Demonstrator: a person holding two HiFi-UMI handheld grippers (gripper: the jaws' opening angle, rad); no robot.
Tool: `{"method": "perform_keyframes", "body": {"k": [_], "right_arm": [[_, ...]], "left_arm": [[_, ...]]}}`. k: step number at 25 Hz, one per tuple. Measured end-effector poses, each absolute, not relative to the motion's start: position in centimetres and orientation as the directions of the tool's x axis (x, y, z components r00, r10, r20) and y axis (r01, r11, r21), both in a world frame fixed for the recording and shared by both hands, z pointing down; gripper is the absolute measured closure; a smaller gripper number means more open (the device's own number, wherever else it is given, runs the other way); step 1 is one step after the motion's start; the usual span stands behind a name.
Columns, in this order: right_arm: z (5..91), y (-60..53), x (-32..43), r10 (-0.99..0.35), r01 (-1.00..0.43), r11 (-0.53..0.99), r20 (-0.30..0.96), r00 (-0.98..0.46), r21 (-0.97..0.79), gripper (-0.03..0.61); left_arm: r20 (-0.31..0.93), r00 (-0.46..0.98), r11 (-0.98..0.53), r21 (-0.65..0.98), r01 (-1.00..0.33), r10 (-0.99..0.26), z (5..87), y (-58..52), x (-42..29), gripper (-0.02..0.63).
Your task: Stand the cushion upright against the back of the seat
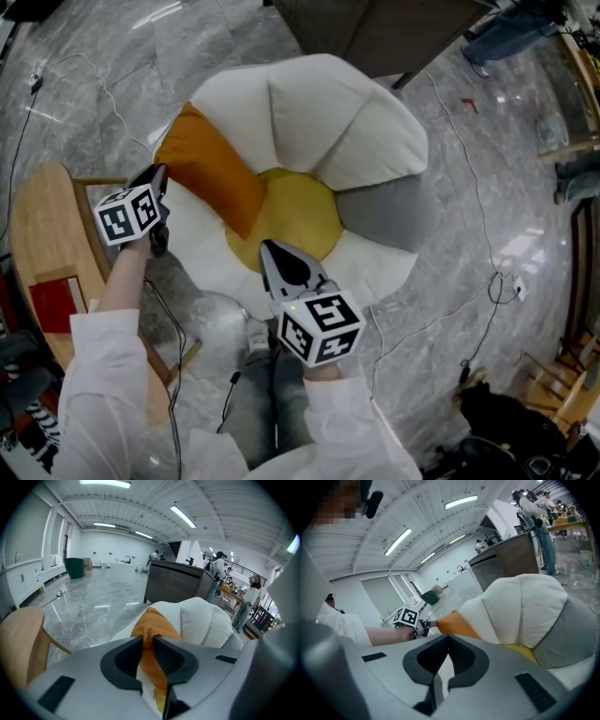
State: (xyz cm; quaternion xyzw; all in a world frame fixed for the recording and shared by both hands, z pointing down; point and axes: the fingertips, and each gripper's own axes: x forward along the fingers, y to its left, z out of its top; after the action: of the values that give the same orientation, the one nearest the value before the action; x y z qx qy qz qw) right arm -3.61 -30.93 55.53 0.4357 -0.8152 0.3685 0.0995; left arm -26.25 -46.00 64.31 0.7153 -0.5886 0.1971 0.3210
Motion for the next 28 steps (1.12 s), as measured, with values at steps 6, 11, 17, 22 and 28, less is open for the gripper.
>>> {"method": "perform_keyframes", "body": {"k": [6,11,17,22,28], "right_arm": [[55.2,-30.7,-3.9,-0.622,-0.77,0.361,0.479,-0.619,-0.526,0.566],[54.6,-30.4,-3.3,-0.626,-0.771,0.365,0.475,-0.618,-0.522,0.566],[52.6,-29.5,-2.8,-0.63,-0.768,0.382,0.463,-0.623,-0.514,0.566],[50.3,-28.6,-2.4,-0.638,-0.767,0.398,0.449,-0.626,-0.503,0.566],[47.0,-26.6,-1.8,-0.666,-0.775,0.395,0.427,-0.612,-0.494,0.566]], "left_arm": [[0.676,0.154,-0.033,0.189,-0.981,-0.72,64.2,-45.8,-27.6,0.46],[0.655,0.167,-0.038,0.207,-0.978,-0.737,63.1,-45.2,-27.1,0.417],[0.614,0.209,-0.082,0.229,-0.97,-0.762,60.0,-44.0,-25.2,0.411],[0.578,0.235,-0.115,0.238,-0.965,-0.782,56.7,-42.5,-24.0,0.411],[0.561,0.264,-0.143,0.251,-0.957,-0.785,53.3,-39.9,-23.0,0.411]]}}
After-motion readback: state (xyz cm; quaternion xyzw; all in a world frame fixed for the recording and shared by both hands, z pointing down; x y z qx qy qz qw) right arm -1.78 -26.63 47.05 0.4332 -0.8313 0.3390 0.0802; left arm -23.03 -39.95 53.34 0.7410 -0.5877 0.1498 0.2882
